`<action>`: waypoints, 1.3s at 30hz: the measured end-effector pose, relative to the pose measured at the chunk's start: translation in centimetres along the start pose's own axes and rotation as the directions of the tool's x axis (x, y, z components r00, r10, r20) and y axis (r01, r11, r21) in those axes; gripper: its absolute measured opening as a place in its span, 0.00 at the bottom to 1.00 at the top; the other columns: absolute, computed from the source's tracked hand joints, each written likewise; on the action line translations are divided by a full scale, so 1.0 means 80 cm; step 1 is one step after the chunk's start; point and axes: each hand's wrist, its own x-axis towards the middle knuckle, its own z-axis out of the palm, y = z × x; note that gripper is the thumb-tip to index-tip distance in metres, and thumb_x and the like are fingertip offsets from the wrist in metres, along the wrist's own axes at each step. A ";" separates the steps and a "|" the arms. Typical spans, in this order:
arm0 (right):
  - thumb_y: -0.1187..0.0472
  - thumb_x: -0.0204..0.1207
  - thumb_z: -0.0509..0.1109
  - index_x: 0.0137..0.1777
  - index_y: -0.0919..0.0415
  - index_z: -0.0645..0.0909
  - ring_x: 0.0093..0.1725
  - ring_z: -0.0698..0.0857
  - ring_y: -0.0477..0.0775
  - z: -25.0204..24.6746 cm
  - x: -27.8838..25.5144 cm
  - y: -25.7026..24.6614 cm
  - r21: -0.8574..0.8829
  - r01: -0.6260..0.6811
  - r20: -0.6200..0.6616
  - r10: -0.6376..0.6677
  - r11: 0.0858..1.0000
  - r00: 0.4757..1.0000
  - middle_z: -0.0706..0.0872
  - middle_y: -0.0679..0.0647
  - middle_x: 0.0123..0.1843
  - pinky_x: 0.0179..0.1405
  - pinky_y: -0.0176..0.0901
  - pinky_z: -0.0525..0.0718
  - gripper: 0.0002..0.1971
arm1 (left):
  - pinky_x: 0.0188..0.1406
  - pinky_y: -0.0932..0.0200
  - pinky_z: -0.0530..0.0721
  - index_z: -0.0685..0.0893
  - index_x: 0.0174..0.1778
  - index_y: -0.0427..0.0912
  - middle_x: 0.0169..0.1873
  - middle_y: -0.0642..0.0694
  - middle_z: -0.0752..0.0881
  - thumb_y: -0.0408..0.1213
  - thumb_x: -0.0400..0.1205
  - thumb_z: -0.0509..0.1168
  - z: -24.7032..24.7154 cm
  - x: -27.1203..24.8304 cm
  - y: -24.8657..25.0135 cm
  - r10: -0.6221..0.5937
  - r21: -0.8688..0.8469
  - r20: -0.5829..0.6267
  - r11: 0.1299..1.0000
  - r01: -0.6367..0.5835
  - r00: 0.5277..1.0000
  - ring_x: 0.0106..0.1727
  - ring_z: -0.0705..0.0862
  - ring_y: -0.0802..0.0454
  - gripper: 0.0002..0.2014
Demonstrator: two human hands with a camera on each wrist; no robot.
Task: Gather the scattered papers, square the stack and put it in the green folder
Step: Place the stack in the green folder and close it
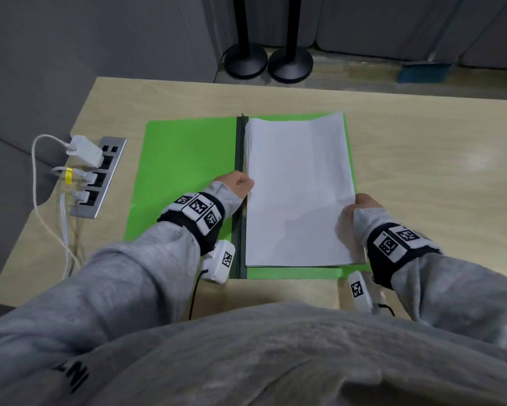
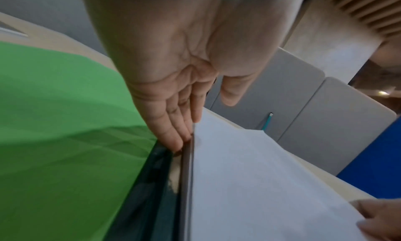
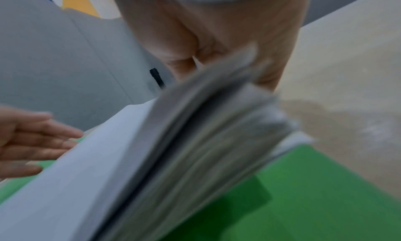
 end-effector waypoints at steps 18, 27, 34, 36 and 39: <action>0.44 0.80 0.63 0.69 0.63 0.71 0.62 0.81 0.63 -0.007 0.013 -0.056 -0.013 0.102 -0.131 -0.103 0.995 0.986 0.80 0.62 0.67 0.61 0.47 0.74 0.26 | 0.66 0.44 0.80 0.77 0.62 0.41 0.62 0.39 0.80 0.62 0.77 0.50 -0.007 0.063 0.044 -0.229 -0.314 -0.007 0.925 0.215 0.973 0.59 0.80 0.43 0.30; 0.37 0.78 0.60 0.78 0.57 0.63 0.74 0.74 0.60 -0.010 0.027 -0.071 0.017 0.092 -0.118 -0.090 0.996 0.989 0.73 0.55 0.77 0.75 0.52 0.69 0.34 | 0.67 0.45 0.79 0.70 0.55 0.46 0.55 0.45 0.75 0.58 0.85 0.49 -0.016 0.071 0.063 -0.252 -0.455 0.089 0.850 0.264 0.964 0.54 0.77 0.47 0.18; 0.41 0.81 0.59 0.79 0.58 0.62 0.74 0.74 0.62 -0.014 0.019 -0.070 0.055 0.092 -0.127 -0.085 0.994 0.988 0.74 0.57 0.76 0.72 0.50 0.68 0.32 | 0.63 0.46 0.81 0.74 0.54 0.48 0.56 0.46 0.80 0.61 0.82 0.53 -0.017 0.058 0.057 -0.258 -0.545 0.103 0.793 0.272 0.961 0.56 0.79 0.47 0.20; 0.41 0.82 0.58 0.79 0.58 0.62 0.73 0.75 0.61 -0.018 0.012 -0.062 0.064 0.083 -0.117 -0.075 0.994 0.990 0.75 0.55 0.75 0.72 0.49 0.68 0.31 | 0.63 0.47 0.81 0.77 0.58 0.47 0.55 0.49 0.82 0.58 0.83 0.54 -0.018 0.042 0.057 -0.289 -0.588 0.112 0.752 0.298 0.951 0.60 0.79 0.49 0.20; 0.41 0.83 0.55 0.81 0.57 0.60 0.75 0.73 0.61 -0.026 -0.001 -0.046 0.044 0.053 -0.113 -0.048 0.998 0.992 0.74 0.54 0.77 0.74 0.49 0.66 0.31 | 0.75 0.45 0.70 0.68 0.75 0.36 0.73 0.43 0.75 0.55 0.86 0.52 -0.014 0.016 0.048 -0.305 -0.575 0.174 0.740 0.348 0.936 0.73 0.74 0.46 0.29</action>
